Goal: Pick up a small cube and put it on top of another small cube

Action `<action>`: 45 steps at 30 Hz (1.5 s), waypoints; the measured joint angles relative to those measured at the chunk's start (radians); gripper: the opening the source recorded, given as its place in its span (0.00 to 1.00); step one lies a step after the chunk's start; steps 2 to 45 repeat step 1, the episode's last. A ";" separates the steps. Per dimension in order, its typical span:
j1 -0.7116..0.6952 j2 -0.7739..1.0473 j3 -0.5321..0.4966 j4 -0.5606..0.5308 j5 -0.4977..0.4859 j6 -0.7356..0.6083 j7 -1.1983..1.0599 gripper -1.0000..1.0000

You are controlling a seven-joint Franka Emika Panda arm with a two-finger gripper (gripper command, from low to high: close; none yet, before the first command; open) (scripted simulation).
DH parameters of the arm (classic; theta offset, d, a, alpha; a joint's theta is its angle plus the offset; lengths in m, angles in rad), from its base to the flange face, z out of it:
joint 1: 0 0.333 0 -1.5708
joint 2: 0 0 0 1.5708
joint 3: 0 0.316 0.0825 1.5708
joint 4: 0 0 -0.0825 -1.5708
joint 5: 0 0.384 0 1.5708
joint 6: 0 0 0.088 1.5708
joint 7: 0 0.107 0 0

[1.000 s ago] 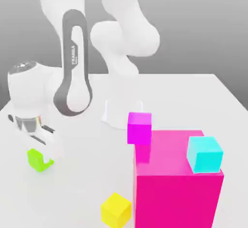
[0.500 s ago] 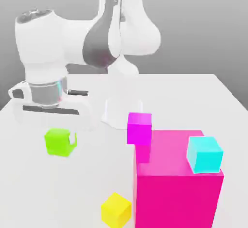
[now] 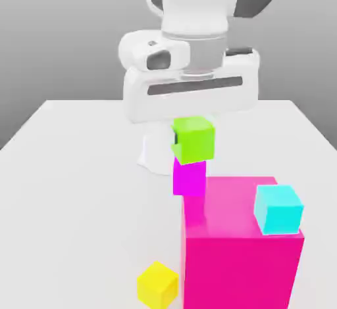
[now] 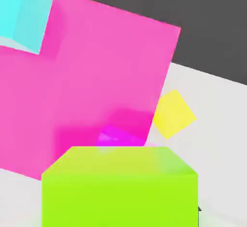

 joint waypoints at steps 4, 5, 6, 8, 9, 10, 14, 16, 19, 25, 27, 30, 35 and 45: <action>0.000 0.000 0.000 0.000 0.000 0.000 0.000 1.00; 0.000 0.000 0.000 0.000 0.000 0.000 0.000 1.00; 0.000 0.000 0.000 0.000 0.000 0.000 0.000 1.00; 0.000 0.000 0.000 0.000 0.000 0.000 0.000 1.00; 0.000 0.000 0.000 0.000 0.000 0.000 0.000 1.00; 0.000 0.000 0.000 0.000 0.000 0.000 0.000 1.00; 0.000 0.000 0.000 0.000 0.000 0.000 0.000 1.00; 0.000 0.000 0.000 0.000 0.000 0.000 0.000 1.00; 0.000 0.000 0.000 0.000 0.000 0.000 0.000 1.00; 0.000 0.000 0.000 0.000 0.000 0.000 0.000 1.00; 0.000 0.000 0.000 0.000 0.000 0.000 0.000 1.00; 0.000 0.000 0.000 0.000 0.000 0.000 0.000 1.00; 0.000 0.000 0.000 0.000 0.000 0.000 0.000 1.00; 0.000 0.000 0.000 0.000 0.000 0.000 0.000 1.00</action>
